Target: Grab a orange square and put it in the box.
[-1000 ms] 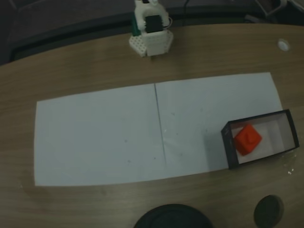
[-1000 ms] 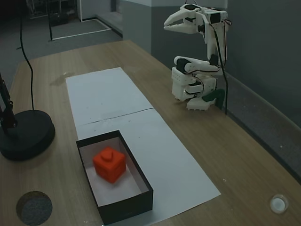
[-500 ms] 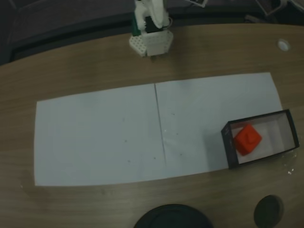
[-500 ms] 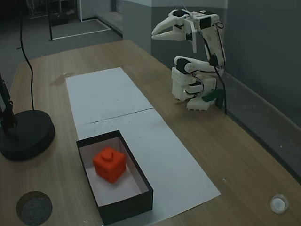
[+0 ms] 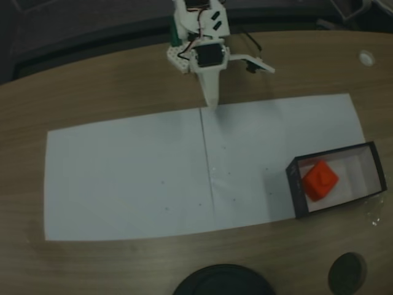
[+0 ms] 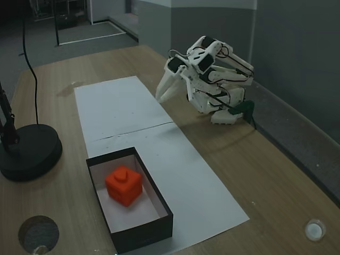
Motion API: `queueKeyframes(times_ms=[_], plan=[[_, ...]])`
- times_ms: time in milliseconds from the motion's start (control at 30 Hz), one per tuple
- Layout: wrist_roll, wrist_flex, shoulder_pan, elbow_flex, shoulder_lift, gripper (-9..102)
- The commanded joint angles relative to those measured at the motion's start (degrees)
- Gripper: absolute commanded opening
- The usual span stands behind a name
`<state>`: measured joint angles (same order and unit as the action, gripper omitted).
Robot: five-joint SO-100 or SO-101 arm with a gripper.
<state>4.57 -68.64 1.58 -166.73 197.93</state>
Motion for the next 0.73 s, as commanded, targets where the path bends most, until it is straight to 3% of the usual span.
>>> queueKeyframes(times_ms=[0, 200, 333, 700], plan=[[-0.4, 0.9, -0.4, -1.6, 1.2, 0], [-0.6, 0.1, -0.4, -6.6, 1.2, 0], [-6.3, -5.4, -0.6, -5.3, 1.2, 0], [-7.6, -5.4, -2.3, -5.2, 1.2, 0]])
